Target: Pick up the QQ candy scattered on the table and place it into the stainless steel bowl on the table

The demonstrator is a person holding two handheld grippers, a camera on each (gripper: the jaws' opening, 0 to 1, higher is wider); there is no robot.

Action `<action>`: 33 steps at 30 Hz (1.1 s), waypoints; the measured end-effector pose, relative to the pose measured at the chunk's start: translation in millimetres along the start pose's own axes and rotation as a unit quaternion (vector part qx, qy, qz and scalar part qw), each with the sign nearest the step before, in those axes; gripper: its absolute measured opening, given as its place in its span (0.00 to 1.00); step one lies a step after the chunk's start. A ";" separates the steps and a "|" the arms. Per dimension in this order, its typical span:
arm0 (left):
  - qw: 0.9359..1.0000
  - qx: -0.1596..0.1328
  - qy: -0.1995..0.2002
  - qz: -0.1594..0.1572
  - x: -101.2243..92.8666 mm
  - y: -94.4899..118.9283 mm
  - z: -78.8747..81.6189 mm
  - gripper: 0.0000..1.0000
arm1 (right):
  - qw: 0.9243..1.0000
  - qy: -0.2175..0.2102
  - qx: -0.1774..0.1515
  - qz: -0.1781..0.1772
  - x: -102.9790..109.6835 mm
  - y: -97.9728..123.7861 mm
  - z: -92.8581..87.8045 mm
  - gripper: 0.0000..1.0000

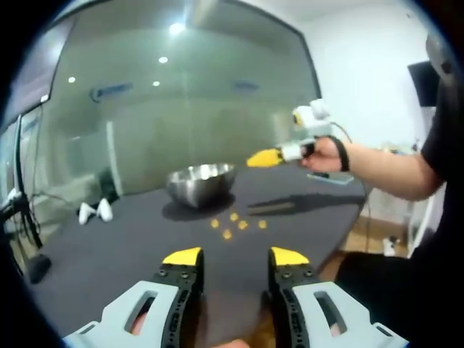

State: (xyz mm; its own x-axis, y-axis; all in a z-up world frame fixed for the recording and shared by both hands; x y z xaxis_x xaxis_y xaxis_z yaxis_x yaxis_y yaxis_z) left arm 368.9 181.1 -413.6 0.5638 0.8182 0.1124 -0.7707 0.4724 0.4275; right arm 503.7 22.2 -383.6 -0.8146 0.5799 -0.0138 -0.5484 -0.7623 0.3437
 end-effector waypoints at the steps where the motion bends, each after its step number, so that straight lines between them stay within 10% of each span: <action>1: 1.000 0.000 0.000 0.000 -0.1 -0.2 0.2 0.37 | 1.000 0.007 0.007 0.005 5.2 -0.3 -6.1 0.21; 33: 1.000 -0.004 -0.002 0.001 -9.2 -0.8 4.9 0.37 | 0.988 0.050 0.101 0.106 55.7 -38.5 -69.9 0.20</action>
Point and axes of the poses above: the point that each gripper's makers call its tool centre point, and the gripper's own axes: y roughly backward along the fingers, x roughly to its left, z roughly out of its top, the point moved 2 cm from there along y, roughly backward along the fingers, and after that the axes turned 14 degrees about x, right-handed, at the moved point
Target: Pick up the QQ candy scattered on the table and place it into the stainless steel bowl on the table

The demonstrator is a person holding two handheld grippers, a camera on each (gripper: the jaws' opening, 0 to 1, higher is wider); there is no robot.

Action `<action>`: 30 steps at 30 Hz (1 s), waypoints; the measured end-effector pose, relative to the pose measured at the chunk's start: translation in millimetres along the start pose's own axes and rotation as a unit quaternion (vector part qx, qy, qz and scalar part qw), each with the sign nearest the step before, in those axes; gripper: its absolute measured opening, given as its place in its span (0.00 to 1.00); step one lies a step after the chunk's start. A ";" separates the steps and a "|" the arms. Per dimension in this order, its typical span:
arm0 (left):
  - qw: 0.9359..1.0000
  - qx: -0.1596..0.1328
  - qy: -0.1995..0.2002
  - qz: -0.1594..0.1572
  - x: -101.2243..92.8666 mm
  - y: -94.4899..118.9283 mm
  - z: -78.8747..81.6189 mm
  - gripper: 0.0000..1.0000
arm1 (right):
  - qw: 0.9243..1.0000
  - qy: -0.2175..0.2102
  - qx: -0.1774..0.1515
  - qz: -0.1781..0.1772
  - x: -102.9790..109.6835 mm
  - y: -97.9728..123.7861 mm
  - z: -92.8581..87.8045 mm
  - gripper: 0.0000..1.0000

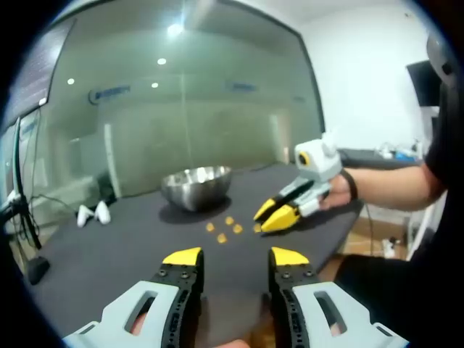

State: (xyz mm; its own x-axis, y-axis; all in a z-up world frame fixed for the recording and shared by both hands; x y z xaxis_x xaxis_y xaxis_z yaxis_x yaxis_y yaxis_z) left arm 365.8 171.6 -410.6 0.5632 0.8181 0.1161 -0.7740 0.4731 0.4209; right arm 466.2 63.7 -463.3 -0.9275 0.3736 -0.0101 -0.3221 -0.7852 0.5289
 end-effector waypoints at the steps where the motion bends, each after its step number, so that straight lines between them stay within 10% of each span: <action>1: 1.000 0.000 0.000 0.000 -0.3 -0.1 0.0 0.37 | 1.000 0.000 0.002 0.002 1.5 -2.8 0.1 0.20; 20: 1.000 0.003 0.002 0.004 2.6 -1.6 -1.9 0.37 | 1.000 0.008 0.014 -0.002 2.5 -14.0 1.2 0.09; 30: 1.000 0.001 0.002 0.005 3.3 -1.6 -1.2 0.37 | 0.999 0.024 -0.032 -0.022 -9.7 4.1 23.5 0.08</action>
Point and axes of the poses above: the point that each gripper's makers call its tool centre point, and the gripper's own axes: y roughly backward along the fingers, x roughly to its left, z roughly out of its top, the point moved 2 cm from there along y, roughly backward along the fingers, and after that the axes turned 14 degrees about x, right-handed, at the moved point
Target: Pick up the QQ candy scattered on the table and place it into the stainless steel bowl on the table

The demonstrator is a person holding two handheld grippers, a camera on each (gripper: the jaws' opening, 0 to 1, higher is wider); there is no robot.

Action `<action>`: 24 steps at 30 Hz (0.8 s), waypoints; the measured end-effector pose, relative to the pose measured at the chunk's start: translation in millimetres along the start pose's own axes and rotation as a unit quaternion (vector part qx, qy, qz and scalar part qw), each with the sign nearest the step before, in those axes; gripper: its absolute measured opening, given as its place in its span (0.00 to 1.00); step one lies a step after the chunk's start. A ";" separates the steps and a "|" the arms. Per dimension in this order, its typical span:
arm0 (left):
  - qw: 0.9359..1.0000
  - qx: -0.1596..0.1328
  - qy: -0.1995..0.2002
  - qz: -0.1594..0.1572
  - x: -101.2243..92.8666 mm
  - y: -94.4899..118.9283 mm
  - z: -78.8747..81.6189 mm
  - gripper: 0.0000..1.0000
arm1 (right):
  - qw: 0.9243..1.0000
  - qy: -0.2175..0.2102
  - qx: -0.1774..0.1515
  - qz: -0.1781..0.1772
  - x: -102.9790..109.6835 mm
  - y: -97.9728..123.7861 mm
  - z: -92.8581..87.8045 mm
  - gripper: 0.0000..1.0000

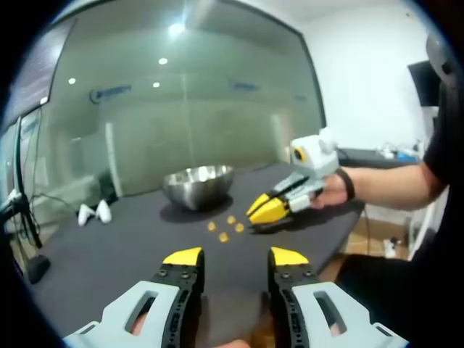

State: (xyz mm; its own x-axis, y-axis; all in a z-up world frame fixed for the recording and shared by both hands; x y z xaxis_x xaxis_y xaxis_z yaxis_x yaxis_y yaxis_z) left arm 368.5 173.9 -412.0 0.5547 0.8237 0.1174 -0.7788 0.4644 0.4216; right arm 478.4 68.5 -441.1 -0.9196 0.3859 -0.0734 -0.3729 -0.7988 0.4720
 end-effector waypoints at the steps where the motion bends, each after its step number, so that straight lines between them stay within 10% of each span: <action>1: 1.000 -0.003 0.004 -0.003 -0.7 0.3 1.2 0.37 | 1.000 0.002 -0.005 -0.004 -2.7 1.5 3.3 0.08; 24: 1.000 -0.009 0.004 -0.010 -2.4 -0.5 5.3 0.35 | 0.977 -0.147 -0.108 -0.113 -125.1 13.7 86.9 0.07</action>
Point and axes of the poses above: the point that each gripper's makers call its tool centre point, and the gripper's own axes: y roughly backward along the fingers, x roughly to its left, z roughly out of its top, the point moved 2 cm from there along y, roughly backward along the fingers, and after that the axes turned 14 degrees about x, right-handed, at the moved point
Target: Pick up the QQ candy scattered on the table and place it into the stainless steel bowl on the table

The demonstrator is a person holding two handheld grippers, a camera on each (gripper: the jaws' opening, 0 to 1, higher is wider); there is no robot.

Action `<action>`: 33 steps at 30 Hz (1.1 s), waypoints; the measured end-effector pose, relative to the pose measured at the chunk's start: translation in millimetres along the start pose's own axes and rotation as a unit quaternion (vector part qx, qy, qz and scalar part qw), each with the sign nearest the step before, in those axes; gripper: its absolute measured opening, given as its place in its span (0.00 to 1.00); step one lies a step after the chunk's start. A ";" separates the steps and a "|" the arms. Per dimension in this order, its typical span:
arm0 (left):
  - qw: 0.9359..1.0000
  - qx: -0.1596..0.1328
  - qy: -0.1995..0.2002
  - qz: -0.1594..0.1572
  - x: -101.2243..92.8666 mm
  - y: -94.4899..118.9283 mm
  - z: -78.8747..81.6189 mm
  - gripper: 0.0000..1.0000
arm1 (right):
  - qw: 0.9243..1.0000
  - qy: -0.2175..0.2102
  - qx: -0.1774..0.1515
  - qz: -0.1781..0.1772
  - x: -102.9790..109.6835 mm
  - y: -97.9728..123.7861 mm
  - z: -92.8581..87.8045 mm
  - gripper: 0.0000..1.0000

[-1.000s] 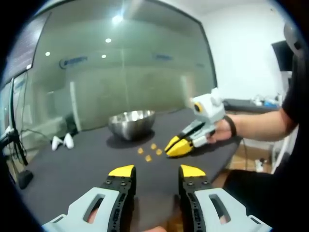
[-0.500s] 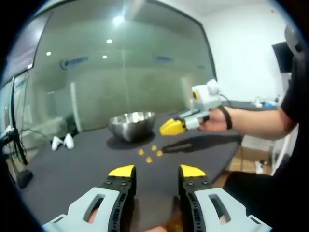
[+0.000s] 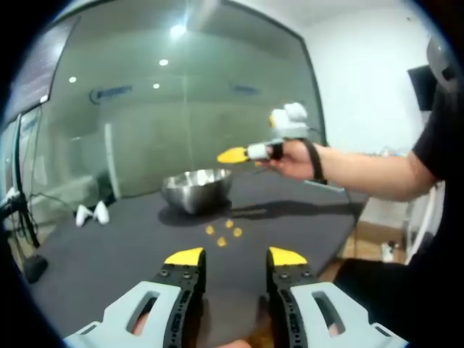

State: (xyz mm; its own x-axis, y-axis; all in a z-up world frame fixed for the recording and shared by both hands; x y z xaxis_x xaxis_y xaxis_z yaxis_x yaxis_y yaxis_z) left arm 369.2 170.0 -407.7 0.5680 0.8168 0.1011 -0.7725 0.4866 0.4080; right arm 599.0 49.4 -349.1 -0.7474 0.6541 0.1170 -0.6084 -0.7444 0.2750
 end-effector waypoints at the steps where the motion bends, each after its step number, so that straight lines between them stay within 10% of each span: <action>1: 1.000 0.000 0.000 -0.001 -0.3 -0.4 -0.1 0.35 | 1.000 0.000 0.000 -0.004 -2.3 -3.4 1.8 0.07; 18: 1.000 0.010 -0.002 0.005 5.1 -3.2 -1.3 0.35 | 0.999 0.025 0.023 -0.040 -13.8 -33.7 -7.9 0.25; 33: 1.000 0.010 -0.002 0.004 4.9 -4.1 -2.5 0.35 | 0.998 0.049 0.013 -0.028 0.1 7.8 -17.0 0.22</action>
State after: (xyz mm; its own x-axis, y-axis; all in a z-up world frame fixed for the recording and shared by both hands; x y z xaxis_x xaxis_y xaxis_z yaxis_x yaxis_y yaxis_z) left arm 374.5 172.8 -411.1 0.5630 0.8195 0.1071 -0.7708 0.4739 0.4259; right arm 589.6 41.4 -363.2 -0.7350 0.6780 0.0076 -0.6444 -0.7020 0.3032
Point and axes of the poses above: the point that each gripper's makers call its tool centre point, and the gripper's own axes: y roughly backward along the fingers, x roughly to its left, z roughly out of its top, the point moved 2 cm from there along y, roughly backward along the fingers, and after that the axes turned 14 degrees about x, right-handed, at the moved point
